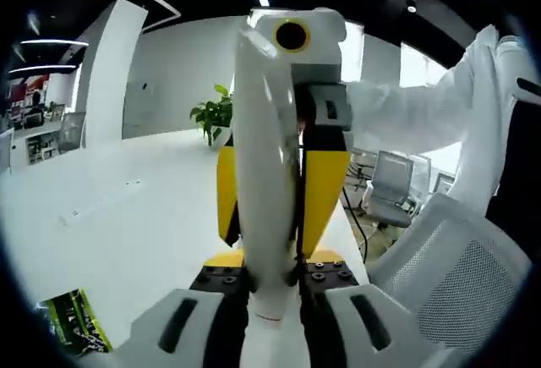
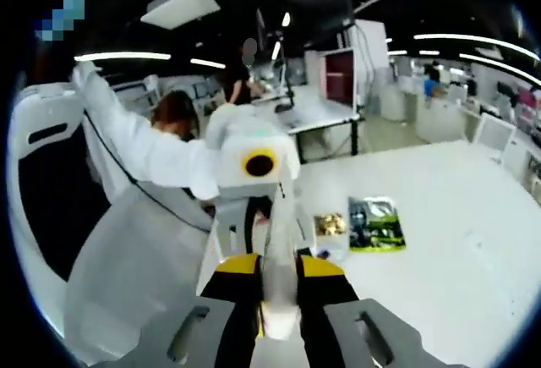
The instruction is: Arrange the skincare products in the storage area until every visible bottle or jar stands upright without overlapping.
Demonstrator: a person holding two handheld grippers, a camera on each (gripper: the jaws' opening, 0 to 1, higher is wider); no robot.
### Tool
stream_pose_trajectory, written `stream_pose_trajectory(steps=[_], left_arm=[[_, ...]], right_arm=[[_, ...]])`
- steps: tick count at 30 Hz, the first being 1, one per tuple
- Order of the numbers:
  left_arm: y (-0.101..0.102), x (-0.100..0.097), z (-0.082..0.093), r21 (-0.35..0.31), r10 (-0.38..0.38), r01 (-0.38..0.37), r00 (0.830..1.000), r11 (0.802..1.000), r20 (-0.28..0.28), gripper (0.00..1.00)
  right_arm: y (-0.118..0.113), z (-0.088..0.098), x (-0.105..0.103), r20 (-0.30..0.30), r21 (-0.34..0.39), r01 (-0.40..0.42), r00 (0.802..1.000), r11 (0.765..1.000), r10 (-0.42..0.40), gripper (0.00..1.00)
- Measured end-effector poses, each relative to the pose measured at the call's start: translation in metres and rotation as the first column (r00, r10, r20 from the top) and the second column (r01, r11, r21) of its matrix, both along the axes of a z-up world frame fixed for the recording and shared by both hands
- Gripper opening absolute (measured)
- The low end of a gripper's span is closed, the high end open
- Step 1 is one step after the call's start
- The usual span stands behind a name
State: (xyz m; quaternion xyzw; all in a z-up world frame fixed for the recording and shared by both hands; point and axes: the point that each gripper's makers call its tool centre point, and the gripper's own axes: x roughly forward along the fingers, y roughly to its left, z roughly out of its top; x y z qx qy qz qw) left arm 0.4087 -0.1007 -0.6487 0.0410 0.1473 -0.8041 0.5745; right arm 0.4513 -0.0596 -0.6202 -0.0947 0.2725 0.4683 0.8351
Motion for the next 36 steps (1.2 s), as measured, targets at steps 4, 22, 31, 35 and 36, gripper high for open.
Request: stream_pose_trajectory(steps=[4, 22, 31, 35, 36], left_arm=[[-0.005, -0.001, 0.001, -0.036, 0.034, -0.033, 0.999, 0.999, 0.036, 0.2], [-0.025, 0.016, -0.041, -0.01, 0.089, -0.088, 0.987, 0.996, 0.132, 0.2], [-0.037, 0.013, -0.058, 0.009, 0.079, -0.081, 0.987, 0.997, 0.143, 0.21], [-0.037, 0.017, -0.063, 0.02, 0.091, -0.095, 0.985, 0.995, 0.146, 0.22], [-0.036, 0.019, -0.063, 0.025, 0.095, -0.1, 0.986, 0.995, 0.137, 0.22]], right_arm=[[-0.004, 0.008, -0.001, 0.018, -0.037, 0.001, 1.0, 0.999, -0.001, 0.09], [-0.021, 0.009, -0.003, -0.051, -0.434, -0.171, 0.985, 0.884, 0.165, 0.0], [-0.03, -0.003, -0.009, -0.101, -0.484, -0.211, 0.978, 0.849, 0.185, 0.0], [-0.028, -0.008, -0.011, -0.1, -0.529, -0.245, 0.969, 0.812, 0.227, 0.0], [-0.028, -0.01, -0.011, -0.099, -0.552, -0.274, 0.959, 0.788, 0.264, 0.0]])
